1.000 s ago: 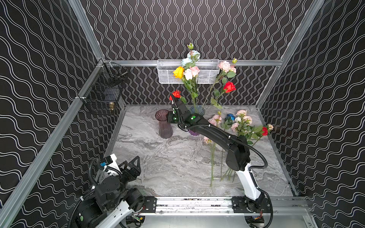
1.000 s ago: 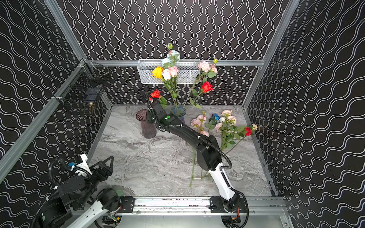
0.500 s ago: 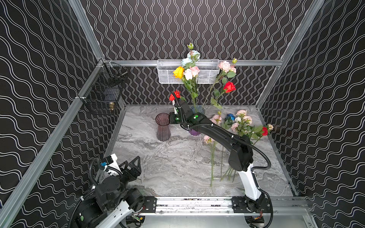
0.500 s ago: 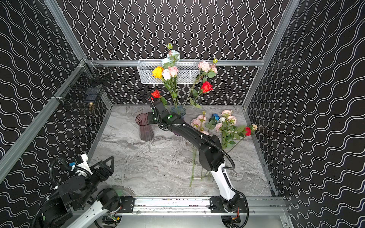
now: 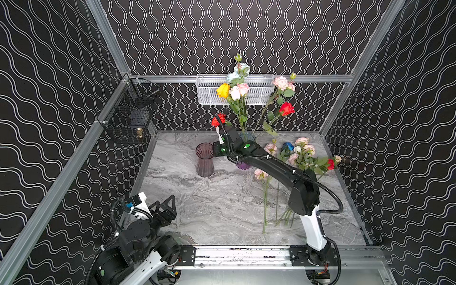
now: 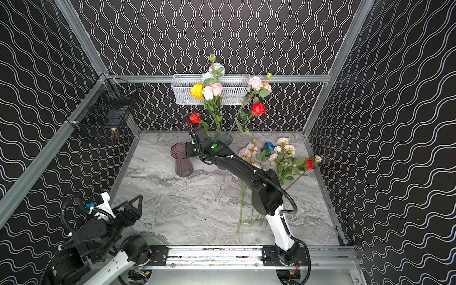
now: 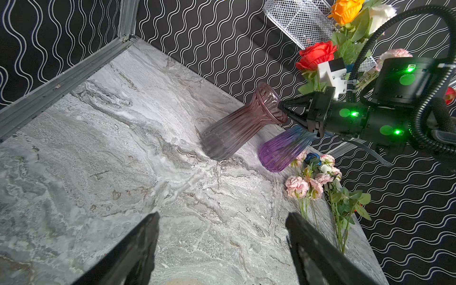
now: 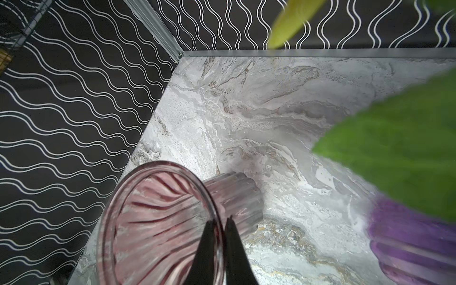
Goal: Arrange flowers in a vase
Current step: Move the vase to the center of the table.
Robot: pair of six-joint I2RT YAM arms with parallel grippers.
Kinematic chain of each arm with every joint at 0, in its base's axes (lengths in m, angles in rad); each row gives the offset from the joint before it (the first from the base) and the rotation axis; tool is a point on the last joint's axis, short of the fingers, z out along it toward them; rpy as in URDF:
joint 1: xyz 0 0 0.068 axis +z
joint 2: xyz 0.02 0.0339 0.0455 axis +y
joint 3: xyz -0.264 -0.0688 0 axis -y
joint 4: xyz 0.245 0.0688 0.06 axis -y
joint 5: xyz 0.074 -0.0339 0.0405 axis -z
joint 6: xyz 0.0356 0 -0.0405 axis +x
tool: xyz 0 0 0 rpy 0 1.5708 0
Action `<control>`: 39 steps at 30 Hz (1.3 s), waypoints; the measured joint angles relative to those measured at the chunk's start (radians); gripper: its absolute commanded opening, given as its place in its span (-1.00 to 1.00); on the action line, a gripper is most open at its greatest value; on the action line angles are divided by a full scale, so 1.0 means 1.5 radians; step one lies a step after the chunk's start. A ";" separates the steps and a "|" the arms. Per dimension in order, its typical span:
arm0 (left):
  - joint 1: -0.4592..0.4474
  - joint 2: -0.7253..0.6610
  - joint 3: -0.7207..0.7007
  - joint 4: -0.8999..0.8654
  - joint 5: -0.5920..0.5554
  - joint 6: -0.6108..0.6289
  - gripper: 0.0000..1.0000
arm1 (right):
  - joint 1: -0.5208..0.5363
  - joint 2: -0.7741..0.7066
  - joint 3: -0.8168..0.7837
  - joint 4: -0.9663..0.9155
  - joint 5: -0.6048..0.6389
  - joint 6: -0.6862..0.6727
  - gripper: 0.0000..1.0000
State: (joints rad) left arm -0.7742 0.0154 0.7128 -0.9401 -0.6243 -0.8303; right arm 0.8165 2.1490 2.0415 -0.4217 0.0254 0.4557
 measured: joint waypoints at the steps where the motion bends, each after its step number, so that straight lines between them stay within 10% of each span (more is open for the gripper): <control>1: 0.000 0.000 0.000 0.000 0.000 0.000 0.69 | 0.000 -0.001 -0.002 0.000 -0.003 0.000 -0.90; 19: 0.000 0.000 0.000 0.000 0.000 0.000 0.69 | 0.008 -0.051 -0.039 -0.037 -0.027 0.005 -1.00; 39: 0.000 0.000 -0.001 0.002 0.001 0.002 0.68 | 0.011 -0.284 -0.332 -0.010 -0.033 0.005 -1.00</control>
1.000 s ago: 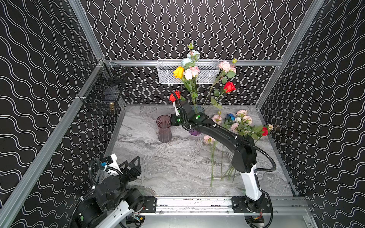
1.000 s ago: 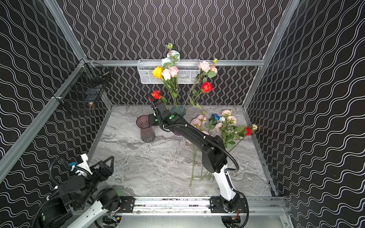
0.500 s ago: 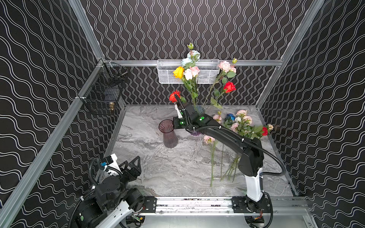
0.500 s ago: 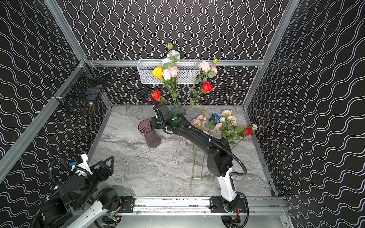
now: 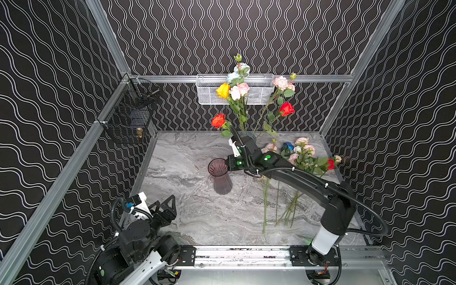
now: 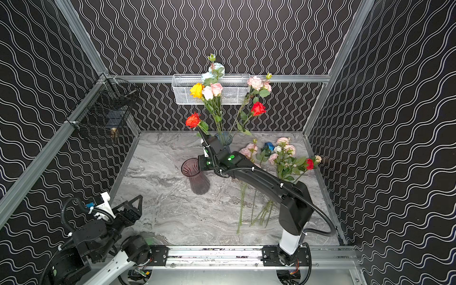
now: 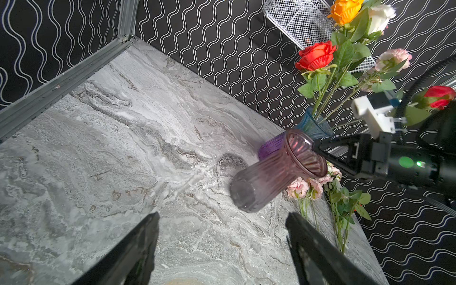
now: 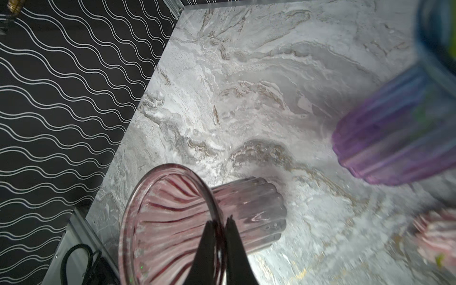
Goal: Arrange flowers in a vase
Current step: Move the vase to the center of the table.
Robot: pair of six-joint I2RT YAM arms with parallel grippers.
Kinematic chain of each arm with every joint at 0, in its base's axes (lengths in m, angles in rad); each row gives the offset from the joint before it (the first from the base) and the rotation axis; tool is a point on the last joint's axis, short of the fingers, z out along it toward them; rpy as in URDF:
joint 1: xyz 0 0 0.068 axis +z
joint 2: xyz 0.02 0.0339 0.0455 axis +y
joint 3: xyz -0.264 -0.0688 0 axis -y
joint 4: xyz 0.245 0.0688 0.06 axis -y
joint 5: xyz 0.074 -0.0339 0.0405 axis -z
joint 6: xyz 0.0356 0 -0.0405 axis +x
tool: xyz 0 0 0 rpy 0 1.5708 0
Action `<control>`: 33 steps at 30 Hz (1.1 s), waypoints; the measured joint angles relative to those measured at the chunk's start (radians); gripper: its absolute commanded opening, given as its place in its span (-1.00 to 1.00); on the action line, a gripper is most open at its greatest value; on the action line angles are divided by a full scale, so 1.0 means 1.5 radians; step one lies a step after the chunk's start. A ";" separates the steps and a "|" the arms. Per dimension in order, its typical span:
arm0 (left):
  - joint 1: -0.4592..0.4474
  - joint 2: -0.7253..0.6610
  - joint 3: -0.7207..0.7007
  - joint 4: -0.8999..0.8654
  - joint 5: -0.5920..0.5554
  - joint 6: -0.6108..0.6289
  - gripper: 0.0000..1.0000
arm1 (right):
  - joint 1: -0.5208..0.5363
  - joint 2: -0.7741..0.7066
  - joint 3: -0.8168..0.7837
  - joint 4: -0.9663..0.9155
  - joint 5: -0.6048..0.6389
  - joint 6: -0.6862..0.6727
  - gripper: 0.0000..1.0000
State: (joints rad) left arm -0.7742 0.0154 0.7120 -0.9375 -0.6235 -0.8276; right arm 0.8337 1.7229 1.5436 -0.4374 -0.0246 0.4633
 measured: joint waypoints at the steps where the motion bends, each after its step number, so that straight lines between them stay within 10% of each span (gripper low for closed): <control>1: 0.000 0.000 0.000 0.000 0.000 0.000 0.68 | 0.000 -0.014 -0.016 0.001 0.002 0.000 -1.00; 20: 0.000 0.007 -0.001 0.000 -0.001 0.000 0.68 | -0.003 -0.253 -0.249 -0.016 0.029 0.042 -1.00; 33: 0.000 0.163 0.023 0.121 0.063 0.052 0.64 | -0.008 -0.280 -0.277 0.007 0.014 0.050 -0.43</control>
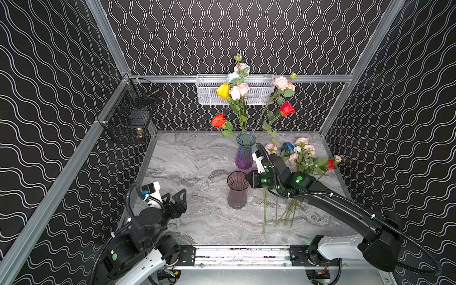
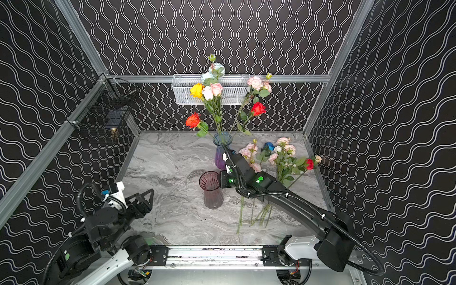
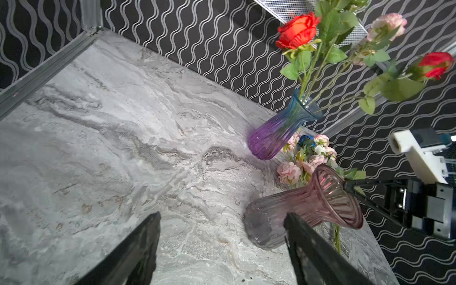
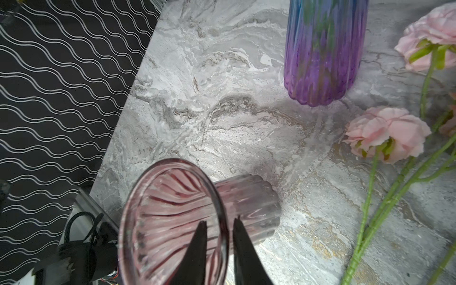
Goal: Arrange flowers in a vase
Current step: Move the vase to the center of the table, then pick up the flower from the center of the table.
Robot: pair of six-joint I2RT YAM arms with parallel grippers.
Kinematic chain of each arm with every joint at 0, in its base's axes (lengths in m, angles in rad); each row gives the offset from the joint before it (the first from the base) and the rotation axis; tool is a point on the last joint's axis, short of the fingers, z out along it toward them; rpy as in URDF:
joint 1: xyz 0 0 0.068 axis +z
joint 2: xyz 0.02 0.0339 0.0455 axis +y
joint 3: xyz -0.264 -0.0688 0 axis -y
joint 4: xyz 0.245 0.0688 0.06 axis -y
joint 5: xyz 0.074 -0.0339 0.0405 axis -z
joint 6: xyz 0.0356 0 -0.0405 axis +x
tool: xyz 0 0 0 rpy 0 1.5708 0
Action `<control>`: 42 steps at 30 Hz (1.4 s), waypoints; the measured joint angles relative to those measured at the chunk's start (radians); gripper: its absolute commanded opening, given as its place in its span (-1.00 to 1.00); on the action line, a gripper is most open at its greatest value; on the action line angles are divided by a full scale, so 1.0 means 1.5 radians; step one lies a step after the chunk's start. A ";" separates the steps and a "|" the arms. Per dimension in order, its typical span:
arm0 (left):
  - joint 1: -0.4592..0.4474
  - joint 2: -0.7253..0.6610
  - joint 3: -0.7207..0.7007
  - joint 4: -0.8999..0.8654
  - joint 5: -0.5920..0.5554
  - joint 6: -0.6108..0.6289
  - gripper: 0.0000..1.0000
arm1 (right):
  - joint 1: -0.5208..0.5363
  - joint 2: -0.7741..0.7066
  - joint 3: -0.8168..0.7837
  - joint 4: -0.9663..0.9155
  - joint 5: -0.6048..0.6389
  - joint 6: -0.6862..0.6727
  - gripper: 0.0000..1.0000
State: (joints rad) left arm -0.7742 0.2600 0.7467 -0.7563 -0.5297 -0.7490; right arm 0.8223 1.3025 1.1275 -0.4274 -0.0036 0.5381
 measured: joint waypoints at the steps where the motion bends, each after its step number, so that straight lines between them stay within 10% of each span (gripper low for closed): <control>1: 0.000 0.018 0.007 0.011 0.003 0.008 0.64 | 0.000 -0.002 0.002 0.000 -0.001 -0.001 -0.41; 24: 0.000 0.423 0.174 0.353 0.000 0.220 0.82 | -0.047 -0.252 -0.141 0.010 0.288 -0.020 0.05; 42: 0.099 0.470 0.092 0.377 0.079 0.132 0.81 | -0.272 -0.075 -0.270 0.102 0.102 0.018 -0.25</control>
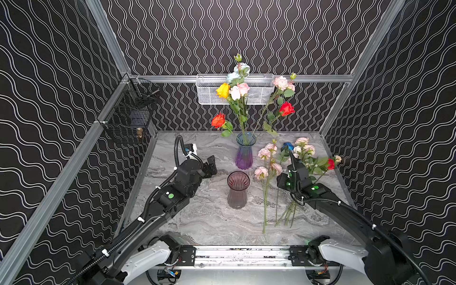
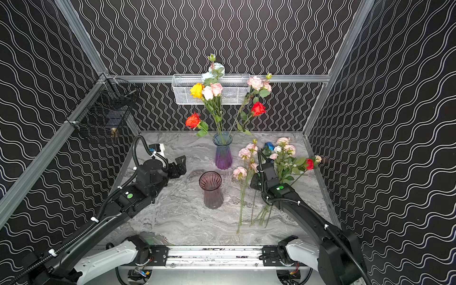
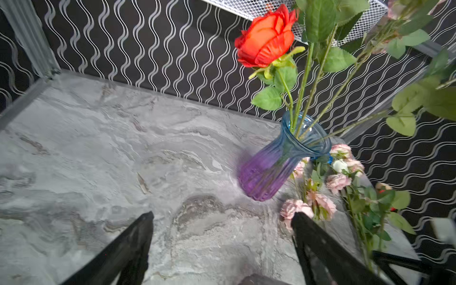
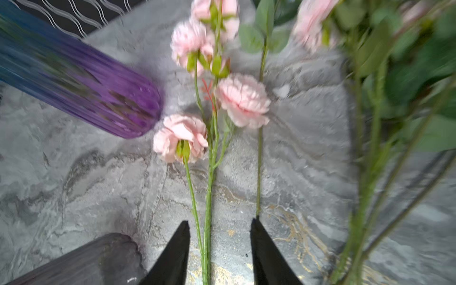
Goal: Arrange flowers in a vase
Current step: Pick up the flower from the center of the table.
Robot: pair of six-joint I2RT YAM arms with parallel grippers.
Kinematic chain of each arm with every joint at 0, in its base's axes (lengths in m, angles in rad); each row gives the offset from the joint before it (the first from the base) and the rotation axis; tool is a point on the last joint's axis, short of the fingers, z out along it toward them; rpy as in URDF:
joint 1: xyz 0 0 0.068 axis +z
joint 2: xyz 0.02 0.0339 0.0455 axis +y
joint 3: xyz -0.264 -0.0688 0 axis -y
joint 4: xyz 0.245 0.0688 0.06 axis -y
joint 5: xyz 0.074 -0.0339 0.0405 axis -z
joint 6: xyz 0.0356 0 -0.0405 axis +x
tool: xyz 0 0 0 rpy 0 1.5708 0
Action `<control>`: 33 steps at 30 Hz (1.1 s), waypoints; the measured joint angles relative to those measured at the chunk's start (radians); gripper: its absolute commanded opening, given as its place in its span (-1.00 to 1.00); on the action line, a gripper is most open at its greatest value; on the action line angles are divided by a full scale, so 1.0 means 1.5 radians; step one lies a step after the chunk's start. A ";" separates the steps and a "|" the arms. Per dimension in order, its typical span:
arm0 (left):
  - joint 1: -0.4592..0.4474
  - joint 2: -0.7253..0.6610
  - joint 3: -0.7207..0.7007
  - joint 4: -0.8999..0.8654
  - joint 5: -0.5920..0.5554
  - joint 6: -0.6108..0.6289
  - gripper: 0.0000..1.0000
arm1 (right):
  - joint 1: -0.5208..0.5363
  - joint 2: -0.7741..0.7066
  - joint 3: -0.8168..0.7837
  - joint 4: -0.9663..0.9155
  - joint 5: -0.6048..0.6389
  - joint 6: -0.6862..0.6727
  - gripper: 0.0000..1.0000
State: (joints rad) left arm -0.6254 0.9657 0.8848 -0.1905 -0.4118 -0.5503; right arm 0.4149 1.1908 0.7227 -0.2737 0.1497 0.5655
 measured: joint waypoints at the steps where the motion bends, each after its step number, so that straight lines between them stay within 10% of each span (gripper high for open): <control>1: 0.000 0.001 0.000 0.000 0.003 -0.001 0.81 | -0.004 0.014 0.000 0.005 -0.004 0.000 -0.26; 16: 0.001 0.029 0.007 -0.004 0.050 -0.005 0.79 | -0.019 0.231 -0.001 0.116 -0.169 -0.011 -0.34; 20: 0.001 0.033 0.007 -0.004 0.054 -0.005 0.79 | -0.021 0.258 -0.001 0.146 -0.189 -0.011 -0.65; 33: 0.001 0.029 0.011 -0.006 0.057 0.003 0.79 | -0.029 0.091 -0.029 0.132 -0.153 -0.006 -0.96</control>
State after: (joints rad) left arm -0.6247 1.0092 0.9020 -0.1993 -0.3256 -0.5461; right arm 0.3714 1.3277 0.6788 -0.0753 -0.0795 0.5564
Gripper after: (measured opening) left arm 0.896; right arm 0.055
